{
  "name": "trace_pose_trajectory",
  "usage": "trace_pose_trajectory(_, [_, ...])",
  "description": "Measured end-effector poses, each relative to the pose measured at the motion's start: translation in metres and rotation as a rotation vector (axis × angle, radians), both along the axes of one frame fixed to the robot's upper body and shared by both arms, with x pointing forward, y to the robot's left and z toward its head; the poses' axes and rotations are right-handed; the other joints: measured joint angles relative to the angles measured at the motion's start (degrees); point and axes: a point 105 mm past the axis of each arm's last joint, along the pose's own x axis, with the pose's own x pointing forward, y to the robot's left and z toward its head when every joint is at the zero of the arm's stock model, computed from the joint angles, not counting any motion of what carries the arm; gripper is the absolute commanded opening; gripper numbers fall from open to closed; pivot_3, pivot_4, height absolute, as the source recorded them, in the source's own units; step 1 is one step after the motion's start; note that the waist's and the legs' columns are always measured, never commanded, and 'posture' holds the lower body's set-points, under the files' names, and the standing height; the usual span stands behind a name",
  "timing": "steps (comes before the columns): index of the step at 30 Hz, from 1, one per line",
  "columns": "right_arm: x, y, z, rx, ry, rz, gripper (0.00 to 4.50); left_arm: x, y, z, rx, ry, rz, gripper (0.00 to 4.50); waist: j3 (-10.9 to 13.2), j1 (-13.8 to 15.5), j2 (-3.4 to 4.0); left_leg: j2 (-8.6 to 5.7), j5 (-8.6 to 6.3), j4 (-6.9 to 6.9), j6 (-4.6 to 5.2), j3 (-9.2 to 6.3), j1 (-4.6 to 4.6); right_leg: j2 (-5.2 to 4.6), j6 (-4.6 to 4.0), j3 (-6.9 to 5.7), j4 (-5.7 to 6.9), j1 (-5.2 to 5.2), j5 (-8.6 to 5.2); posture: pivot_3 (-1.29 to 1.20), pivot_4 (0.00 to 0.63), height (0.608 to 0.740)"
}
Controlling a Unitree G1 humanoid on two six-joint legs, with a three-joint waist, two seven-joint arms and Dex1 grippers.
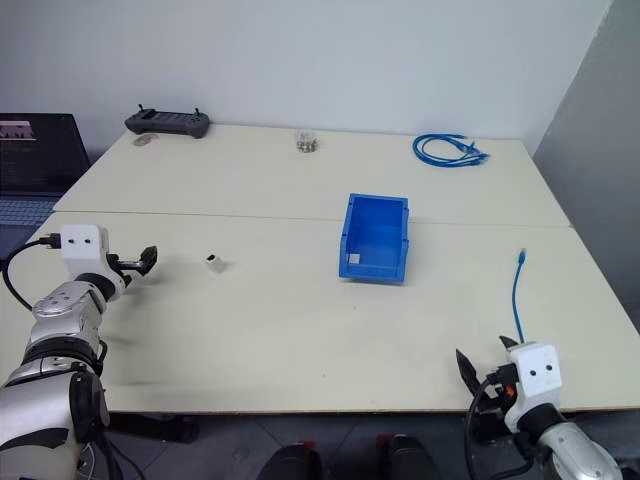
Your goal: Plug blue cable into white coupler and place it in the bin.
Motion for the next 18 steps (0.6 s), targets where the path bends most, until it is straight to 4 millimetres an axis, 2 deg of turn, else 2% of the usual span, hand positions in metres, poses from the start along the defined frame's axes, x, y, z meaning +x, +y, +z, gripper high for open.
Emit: trace_pose_trajectory(18, [0.0044, 0.0013, 0.0041, -0.002, -0.009, -0.006, 4.4, -0.0013, 0.002, 0.0022, -0.023, -0.023, 0.006, 4.5, 0.0, 0.01, 0.0, 0.0, 0.0, 0.0, 0.0, 0.0, 0.0, 0.0, 0.0, 0.0, 0.01, 0.0, 0.0, 0.0, 0.15, 0.74])
